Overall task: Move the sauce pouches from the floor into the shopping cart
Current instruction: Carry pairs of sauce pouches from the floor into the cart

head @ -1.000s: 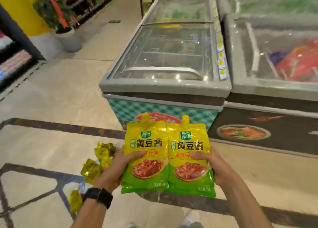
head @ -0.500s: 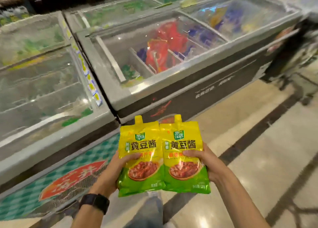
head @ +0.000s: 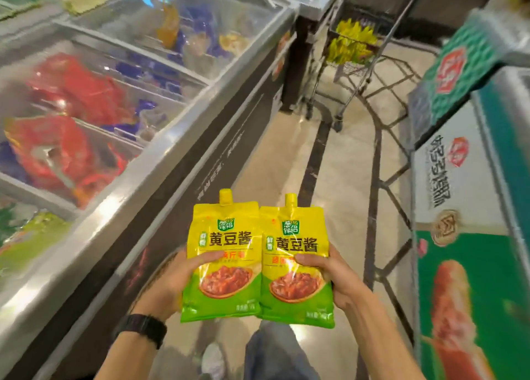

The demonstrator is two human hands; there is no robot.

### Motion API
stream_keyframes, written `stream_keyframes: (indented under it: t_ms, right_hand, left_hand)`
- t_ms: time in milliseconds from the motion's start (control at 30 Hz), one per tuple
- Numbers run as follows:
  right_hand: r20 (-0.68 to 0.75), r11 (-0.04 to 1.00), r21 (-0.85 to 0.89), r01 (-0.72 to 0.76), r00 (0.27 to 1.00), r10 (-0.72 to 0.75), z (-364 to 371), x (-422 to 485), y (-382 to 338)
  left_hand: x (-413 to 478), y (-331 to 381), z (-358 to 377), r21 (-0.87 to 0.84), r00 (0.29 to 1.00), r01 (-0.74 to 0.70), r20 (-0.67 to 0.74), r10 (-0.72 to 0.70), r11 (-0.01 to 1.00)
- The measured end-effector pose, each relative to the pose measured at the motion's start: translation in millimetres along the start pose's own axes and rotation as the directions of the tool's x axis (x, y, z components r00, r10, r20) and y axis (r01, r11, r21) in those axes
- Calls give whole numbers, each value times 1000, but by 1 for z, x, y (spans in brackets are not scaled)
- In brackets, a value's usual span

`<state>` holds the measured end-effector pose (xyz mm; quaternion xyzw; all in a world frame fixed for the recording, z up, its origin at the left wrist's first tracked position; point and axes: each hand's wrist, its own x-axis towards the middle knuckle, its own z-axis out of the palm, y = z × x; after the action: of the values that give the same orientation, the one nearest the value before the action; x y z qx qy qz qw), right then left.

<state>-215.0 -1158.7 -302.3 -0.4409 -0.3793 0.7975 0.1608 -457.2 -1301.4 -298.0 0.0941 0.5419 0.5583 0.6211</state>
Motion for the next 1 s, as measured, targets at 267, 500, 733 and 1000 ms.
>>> stream_keyframes:
  t_ms: [267, 500, 733, 1000]
  right_hand:
    - [-196, 986, 151, 65, 980, -35, -106, 93, -82]
    - [-257, 980, 169, 104, 965, -58, -189, 175, -204]
    - [-269, 964, 209, 165, 957, -105, -248, 259, -313]
    - [-390, 948, 239, 211, 915, -105, -324, 369, -431]
  left_hand:
    - [200, 64, 88, 222, 988, 63, 122, -92, 973]
    - [339, 128, 187, 302, 977, 56, 182, -115, 952]
    - [465, 196, 266, 314, 965, 22, 241, -102, 949]
    - [643, 277, 364, 355, 920, 18, 359, -155, 935]
